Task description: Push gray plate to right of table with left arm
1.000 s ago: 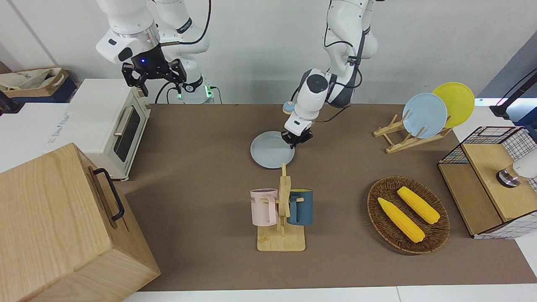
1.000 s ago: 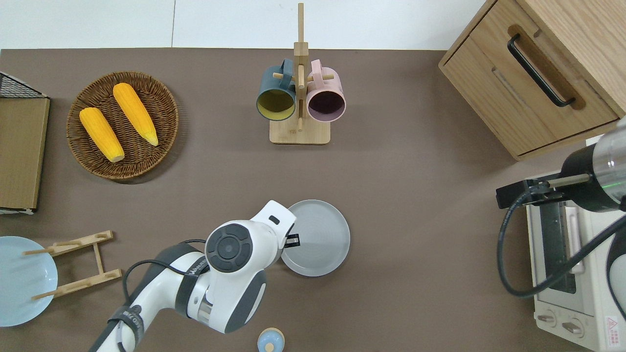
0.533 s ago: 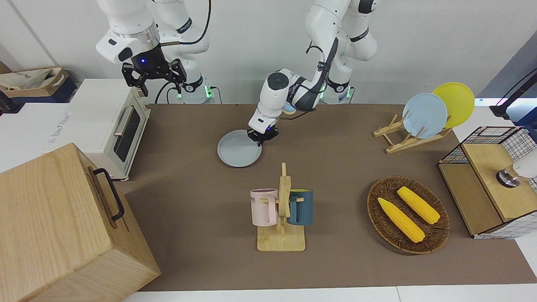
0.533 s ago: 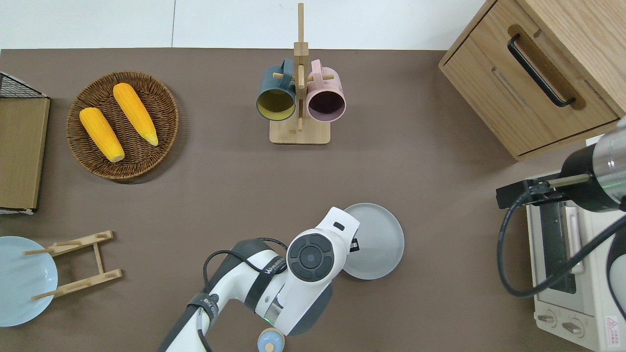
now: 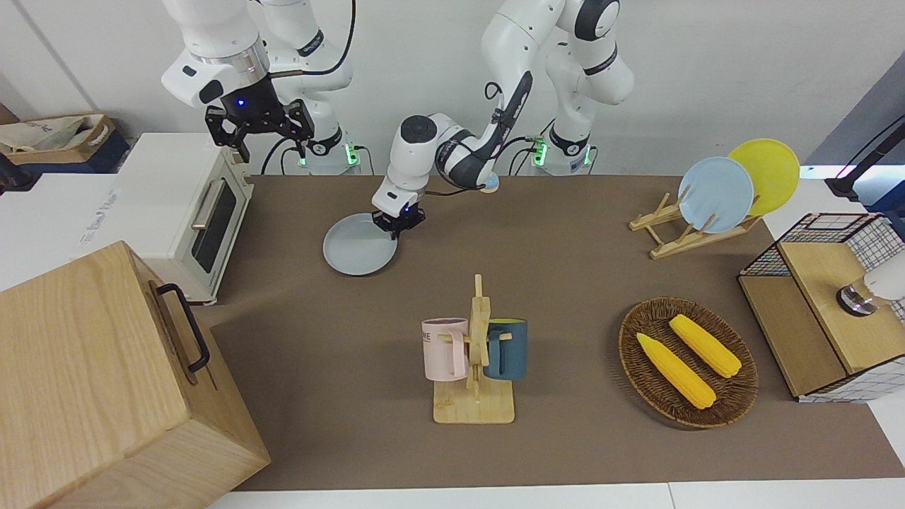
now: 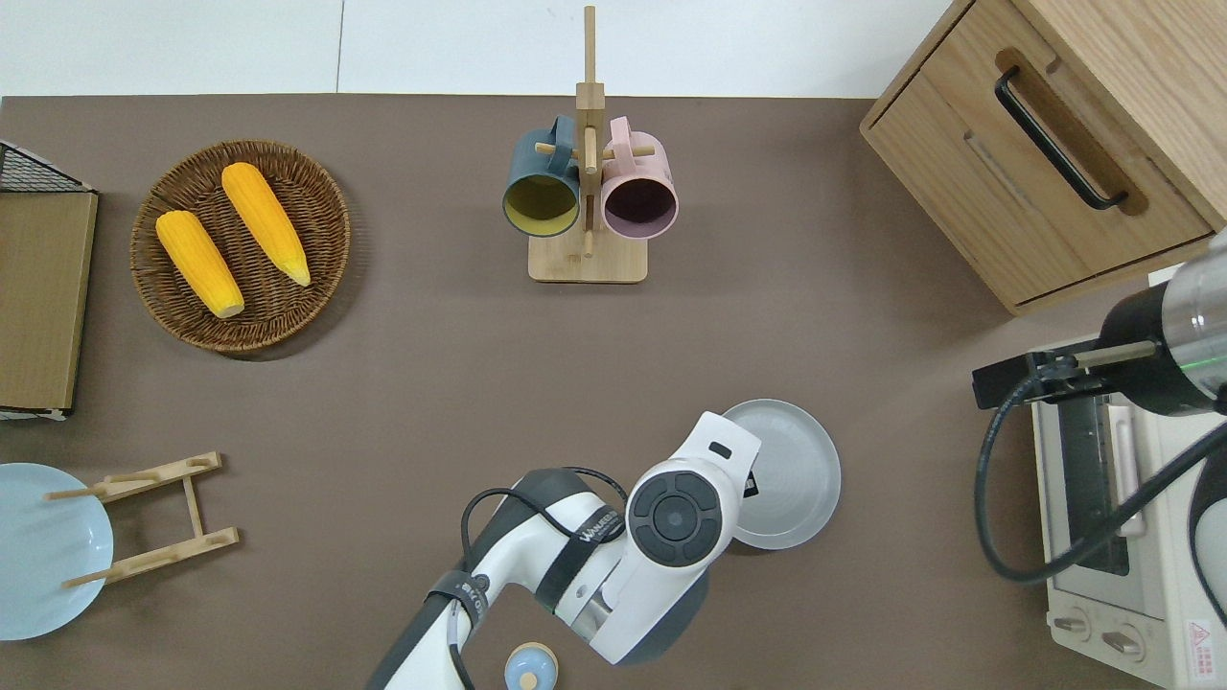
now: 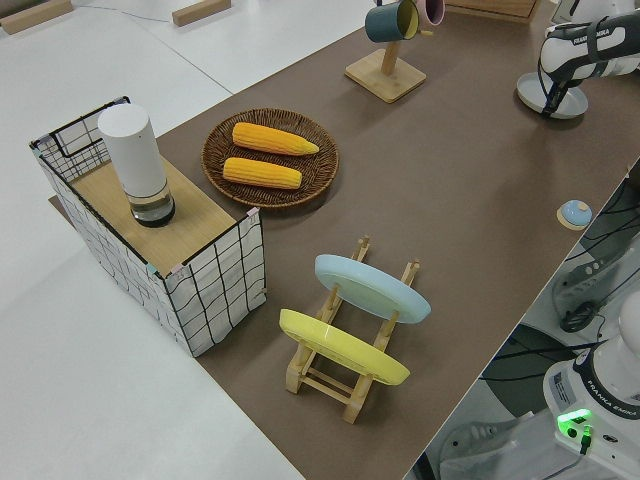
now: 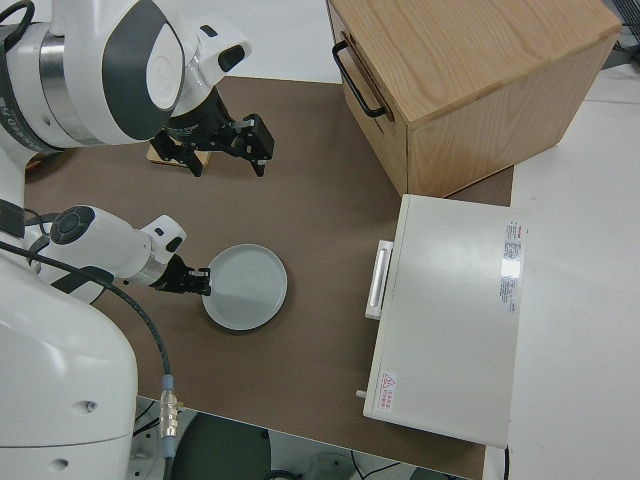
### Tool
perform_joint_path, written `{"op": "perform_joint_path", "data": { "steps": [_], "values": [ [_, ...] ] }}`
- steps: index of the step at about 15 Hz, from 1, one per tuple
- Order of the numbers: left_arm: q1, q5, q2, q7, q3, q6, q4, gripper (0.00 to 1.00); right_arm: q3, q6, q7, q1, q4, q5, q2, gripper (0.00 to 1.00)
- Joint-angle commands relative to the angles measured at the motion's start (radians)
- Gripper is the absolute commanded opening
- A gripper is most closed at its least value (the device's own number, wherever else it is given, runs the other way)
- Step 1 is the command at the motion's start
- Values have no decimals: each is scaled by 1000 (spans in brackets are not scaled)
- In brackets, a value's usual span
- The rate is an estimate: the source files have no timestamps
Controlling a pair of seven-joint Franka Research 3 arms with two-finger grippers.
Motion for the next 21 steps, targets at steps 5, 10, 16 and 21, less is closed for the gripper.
{"op": "perform_joint_path", "data": {
  "steps": [5, 10, 16, 21],
  "values": [
    [-4, 36, 31, -43, 21, -12, 70, 991, 4, -12, -3, -11, -1, 8, -8, 983],
    [76, 25, -82, 175, 29, -191, 19, 991, 4, -12, -3, -11, -1, 8, -8, 983],
    [192, 25, -210, 363, 29, -277, -83, 991, 4, -12, -3, -11, -1, 8, -8, 983],
    [371, 23, -312, 602, 29, -456, -85, 993, 6, -12, -3, -11, -1, 8, -8, 983]
  ]
}}
